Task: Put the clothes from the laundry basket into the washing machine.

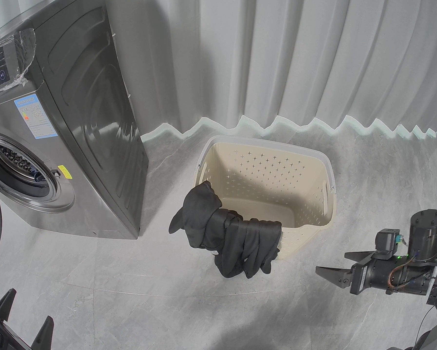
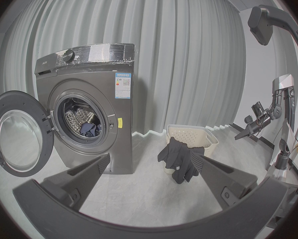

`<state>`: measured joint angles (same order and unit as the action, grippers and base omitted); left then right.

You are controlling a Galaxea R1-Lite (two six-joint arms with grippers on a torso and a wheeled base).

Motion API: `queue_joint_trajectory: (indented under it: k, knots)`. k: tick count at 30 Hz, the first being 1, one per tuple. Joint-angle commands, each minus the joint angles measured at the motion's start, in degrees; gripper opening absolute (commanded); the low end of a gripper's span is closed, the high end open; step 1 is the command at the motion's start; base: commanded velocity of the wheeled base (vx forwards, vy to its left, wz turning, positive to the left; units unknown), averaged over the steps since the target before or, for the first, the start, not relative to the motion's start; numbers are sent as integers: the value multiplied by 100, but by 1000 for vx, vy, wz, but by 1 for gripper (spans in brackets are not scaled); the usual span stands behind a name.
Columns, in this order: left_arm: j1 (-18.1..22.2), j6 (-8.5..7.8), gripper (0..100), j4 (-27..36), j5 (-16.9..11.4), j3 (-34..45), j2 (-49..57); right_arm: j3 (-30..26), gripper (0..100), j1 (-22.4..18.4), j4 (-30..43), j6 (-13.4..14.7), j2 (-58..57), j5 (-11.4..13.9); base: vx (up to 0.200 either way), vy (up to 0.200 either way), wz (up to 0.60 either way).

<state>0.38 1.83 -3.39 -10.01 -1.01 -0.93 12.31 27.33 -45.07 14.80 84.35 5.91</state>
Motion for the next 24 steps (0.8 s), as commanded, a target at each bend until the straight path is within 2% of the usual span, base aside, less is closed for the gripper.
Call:
queue_joint_trajectory:
  k: [1,5,9,12,16,24]
  knots:
    - [6,46,100,-4,-1,101,84,34,100,413,-564,128,1049,-477,0,0,0]
    - [-3,54,100,-13,-1,101,84,87,100,782,-1285,331,1734,-864,0,0,0]
    - [-3,204,100,-21,25,101,84,105,100,1029,-2094,357,2385,-1259,0,0,0]
    - [6,213,100,-30,25,101,84,184,100,1073,-2603,348,2859,-1409,0,0,0]
    - [6,186,100,-30,25,101,84,342,100,1073,-2990,339,3387,-1514,0,0,0]
    - [6,195,100,-30,25,101,84,957,100,1081,-3008,348,3975,-1549,0,0,0]
